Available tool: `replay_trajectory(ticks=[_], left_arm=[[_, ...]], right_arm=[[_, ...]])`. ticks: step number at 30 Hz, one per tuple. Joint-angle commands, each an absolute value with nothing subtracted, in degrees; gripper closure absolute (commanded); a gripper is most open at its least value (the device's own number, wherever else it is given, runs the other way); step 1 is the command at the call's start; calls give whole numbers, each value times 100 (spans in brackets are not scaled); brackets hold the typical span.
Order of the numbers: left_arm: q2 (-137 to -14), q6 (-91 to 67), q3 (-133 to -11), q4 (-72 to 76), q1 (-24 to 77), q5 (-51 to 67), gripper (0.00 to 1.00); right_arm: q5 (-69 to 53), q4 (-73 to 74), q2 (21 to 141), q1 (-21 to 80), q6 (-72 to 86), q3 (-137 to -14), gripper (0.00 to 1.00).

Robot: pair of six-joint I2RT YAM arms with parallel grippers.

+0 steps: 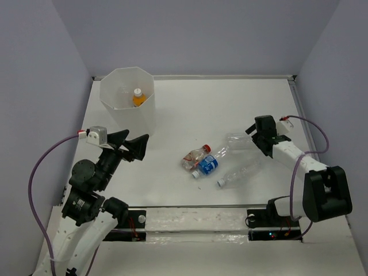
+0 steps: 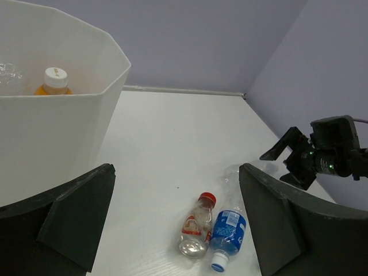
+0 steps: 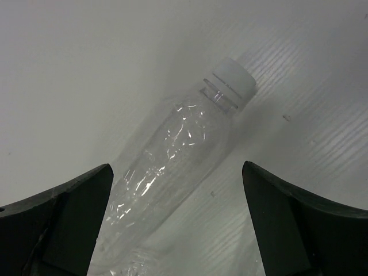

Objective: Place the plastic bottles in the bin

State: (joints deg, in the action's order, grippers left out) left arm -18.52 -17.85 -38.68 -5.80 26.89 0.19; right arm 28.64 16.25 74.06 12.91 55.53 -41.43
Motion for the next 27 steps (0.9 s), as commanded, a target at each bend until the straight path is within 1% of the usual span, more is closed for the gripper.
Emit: replay_trajectory(ticks=[1,5,6,8,14,15,18,19,20,22,24,26,27], left_arm=[[-1942,-1670,-3902,-334,2672,158,1],[-1960,-1661,-3911,-343,2672,149,1],[-1969,-1670,-3911,-334,2672,158,1],[-1995,-1635,-3920,-343,2672,150,1],[-2004,-1635,-3929,-369,2646,97,1],[-2004,-1635,-3929,-369,2646,105,1],[-2004,-1626,-3937,-369,2619,105,1],[-2004,-1617,-3929,-369,2610,105,1],[-2004,-1617,-3937,-369,2602,97,1],[-1995,-1626,-3937,-378,2593,79,1],[-1986,-1617,-3938,-378,2575,70,1],[-1986,-1617,-3946,-387,2566,70,1],[-1986,-1608,-3946,-395,2566,70,1]], right_arm=[[2576,1047,7830,976,6152,-4333,1],[2391,564,8164,827,6240,-4342,2],[2234,249,8200,774,6266,-4290,3],[2162,89,8279,773,6380,-4315,5],[2285,62,8727,721,6609,-4588,12],[2320,-147,8858,721,6635,-4588,14],[2233,-228,9087,660,6653,-4728,13],[2224,-246,9218,659,6584,-4833,9],[2215,-255,9281,659,6540,-4886,8],[2171,-264,9395,607,6460,-4974,9],[2171,-272,9431,606,6416,-5079,12],[2206,-290,9396,606,6372,-5115,29],[2284,-325,9369,606,6363,-5133,40]])
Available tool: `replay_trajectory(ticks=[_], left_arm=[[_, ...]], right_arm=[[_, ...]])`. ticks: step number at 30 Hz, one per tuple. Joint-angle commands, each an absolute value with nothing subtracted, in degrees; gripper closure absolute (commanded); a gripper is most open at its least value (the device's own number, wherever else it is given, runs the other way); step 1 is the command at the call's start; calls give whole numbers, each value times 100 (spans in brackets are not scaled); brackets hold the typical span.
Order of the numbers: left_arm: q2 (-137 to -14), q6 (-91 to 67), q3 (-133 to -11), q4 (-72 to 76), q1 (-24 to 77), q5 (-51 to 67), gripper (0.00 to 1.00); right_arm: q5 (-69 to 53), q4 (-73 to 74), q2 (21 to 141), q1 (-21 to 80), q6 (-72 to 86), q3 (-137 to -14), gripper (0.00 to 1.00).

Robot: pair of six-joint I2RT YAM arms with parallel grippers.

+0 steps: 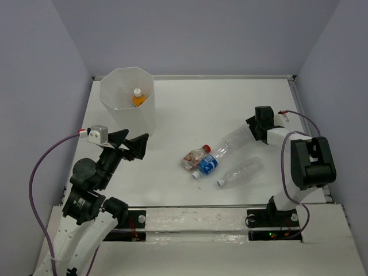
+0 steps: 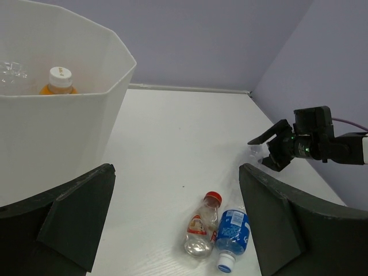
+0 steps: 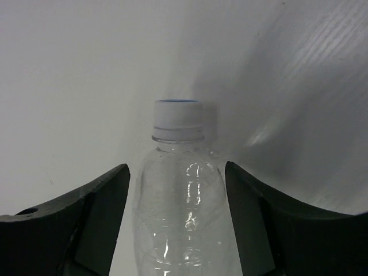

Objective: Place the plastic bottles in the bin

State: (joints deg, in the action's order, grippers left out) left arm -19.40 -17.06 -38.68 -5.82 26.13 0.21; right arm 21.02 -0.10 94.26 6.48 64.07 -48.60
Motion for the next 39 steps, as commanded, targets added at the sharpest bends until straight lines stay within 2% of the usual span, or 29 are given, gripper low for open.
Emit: replay_trajectory(ticks=[1,8,16,19,22,24,27,31,39], left_arm=[[-1978,-1617,-3938,-387,2566,70,1],[-1969,-1617,-3972,-413,2540,62,1],[-1942,-1652,-4017,-501,2461,-377,1],[-1951,-1722,-4087,-650,2435,-781,1],[-1960,-1985,-4367,-1106,2408,-1763,1],[-1942,-2510,-4630,-1552,2356,-3111,1],[-1776,-2742,-4737,-1819,2294,-4005,1],[-1617,-2926,-4755,-1959,2259,-4280,1],[-1565,-2813,-4694,-1846,2381,-4079,1]], right_arm=[[2329,-334,9334,606,6346,-5159,42],[2461,-465,8957,606,6004,-5641,47],[1925,-1090,8139,782,5177,-6002,54],[1925,-1099,7972,1290,4774,-6441,54],[2012,-1107,8042,2046,4308,-7135,54],[2170,-1160,8260,2668,3844,-7818,54],[2180,-1509,8568,3224,3166,-8488,55],[2259,-1802,9611,4058,2129,-9797,56],[1925,-1996,11536,4947,574,-12548,56]])
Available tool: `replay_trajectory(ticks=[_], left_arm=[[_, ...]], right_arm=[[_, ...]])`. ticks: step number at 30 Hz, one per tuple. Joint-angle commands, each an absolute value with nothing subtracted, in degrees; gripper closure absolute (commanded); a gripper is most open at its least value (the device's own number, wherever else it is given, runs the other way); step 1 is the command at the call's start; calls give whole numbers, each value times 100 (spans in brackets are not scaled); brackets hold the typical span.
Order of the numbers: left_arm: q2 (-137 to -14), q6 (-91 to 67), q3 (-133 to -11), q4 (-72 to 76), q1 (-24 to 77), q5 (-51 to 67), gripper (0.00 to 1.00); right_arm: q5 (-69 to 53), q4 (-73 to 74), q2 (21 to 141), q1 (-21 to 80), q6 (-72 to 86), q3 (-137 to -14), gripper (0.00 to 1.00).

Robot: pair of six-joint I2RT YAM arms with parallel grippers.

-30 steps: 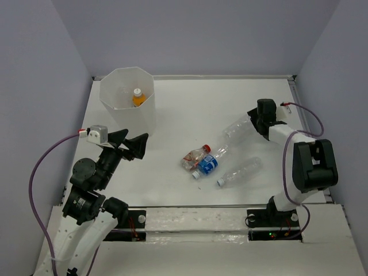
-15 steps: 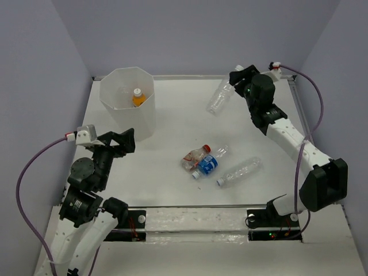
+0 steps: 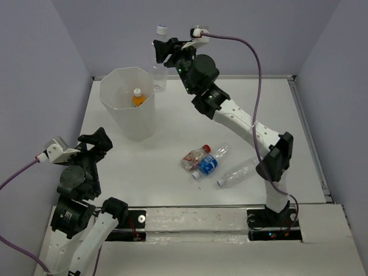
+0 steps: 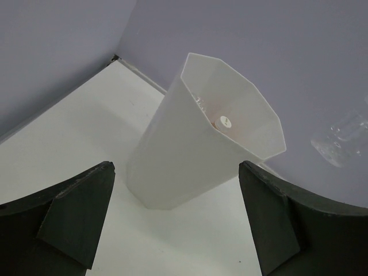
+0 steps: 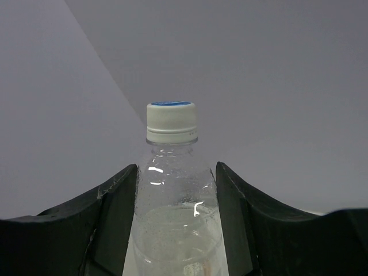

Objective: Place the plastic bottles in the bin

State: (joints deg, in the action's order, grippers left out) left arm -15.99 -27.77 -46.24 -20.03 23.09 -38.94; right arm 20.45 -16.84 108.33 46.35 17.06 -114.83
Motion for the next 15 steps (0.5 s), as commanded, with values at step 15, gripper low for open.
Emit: replay_trajectory(ticks=[15], left_arm=[[-1512,-2505,-4605,-1608,2602,-3472,1]], right_arm=[[1662,-2329,13500,5317,-114,-14396,22]])
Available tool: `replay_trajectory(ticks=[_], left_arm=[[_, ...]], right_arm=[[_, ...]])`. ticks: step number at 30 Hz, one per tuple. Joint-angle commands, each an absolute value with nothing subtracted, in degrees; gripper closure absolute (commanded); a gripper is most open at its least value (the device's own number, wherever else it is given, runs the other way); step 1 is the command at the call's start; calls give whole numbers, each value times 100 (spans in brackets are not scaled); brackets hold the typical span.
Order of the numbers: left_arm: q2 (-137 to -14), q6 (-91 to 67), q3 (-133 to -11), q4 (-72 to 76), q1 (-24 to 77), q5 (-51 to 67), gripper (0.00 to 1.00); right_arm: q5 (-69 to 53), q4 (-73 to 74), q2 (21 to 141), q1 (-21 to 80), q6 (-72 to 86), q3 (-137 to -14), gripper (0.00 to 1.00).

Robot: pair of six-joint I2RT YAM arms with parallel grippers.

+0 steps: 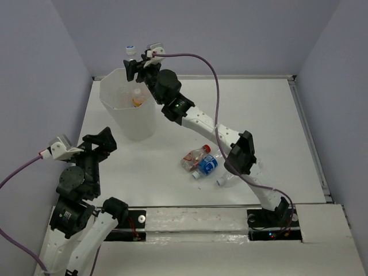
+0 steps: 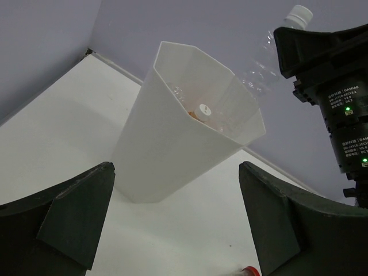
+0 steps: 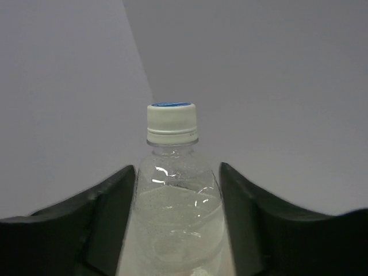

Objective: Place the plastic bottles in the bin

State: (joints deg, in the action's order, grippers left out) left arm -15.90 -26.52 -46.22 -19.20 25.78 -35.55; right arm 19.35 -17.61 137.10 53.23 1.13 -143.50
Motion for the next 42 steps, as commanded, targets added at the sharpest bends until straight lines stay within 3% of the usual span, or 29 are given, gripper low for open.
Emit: replay_trajectory(ticks=[1,2,5,10,16,18,22,25,28,33,37,42], left_arm=[[-1512,-2470,-4597,-1574,2602,-3350,1],[-1512,-2374,-4571,-1512,2602,-3175,1],[-1547,-2198,-4526,-1380,2601,-2814,1],[-1775,-1811,-4395,-1029,2637,-1698,1],[-2188,-1608,-4008,-378,2646,394,1],[-2555,-1661,-3982,-220,2646,702,1],[-3521,-2125,-3982,-44,2645,1686,1],[-4067,-2460,-3929,377,2715,2099,1],[-4832,-2584,-4078,361,3189,1558,1],[-6080,-2522,-4403,-139,3919,-102,1],[-7099,-2357,-4727,-210,4411,-562,1],[-8294,-2057,-5263,-237,4702,-711,1]], right_arm=[[1644,-2207,13526,5317,-175,-14405,6],[1661,-2093,13544,5370,-306,-14510,0],[1722,-1864,13483,5422,-387,-14695,0],[1766,-1565,12150,5423,-308,-13653,0],[2793,-1749,9356,5371,209,-9006,1],[3268,-1627,8151,5291,691,-7306,10],[3848,-374,6211,5045,2131,-5103,24],[3710,357,5408,5045,2863,-4423,35],[3525,1194,4537,5045,3611,-3808,41],[3147,1634,3806,5045,3849,-3270,41],[2936,1635,3858,5045,3815,-3120,16],[2778,1591,3876,5045,3797,-3033,12]])
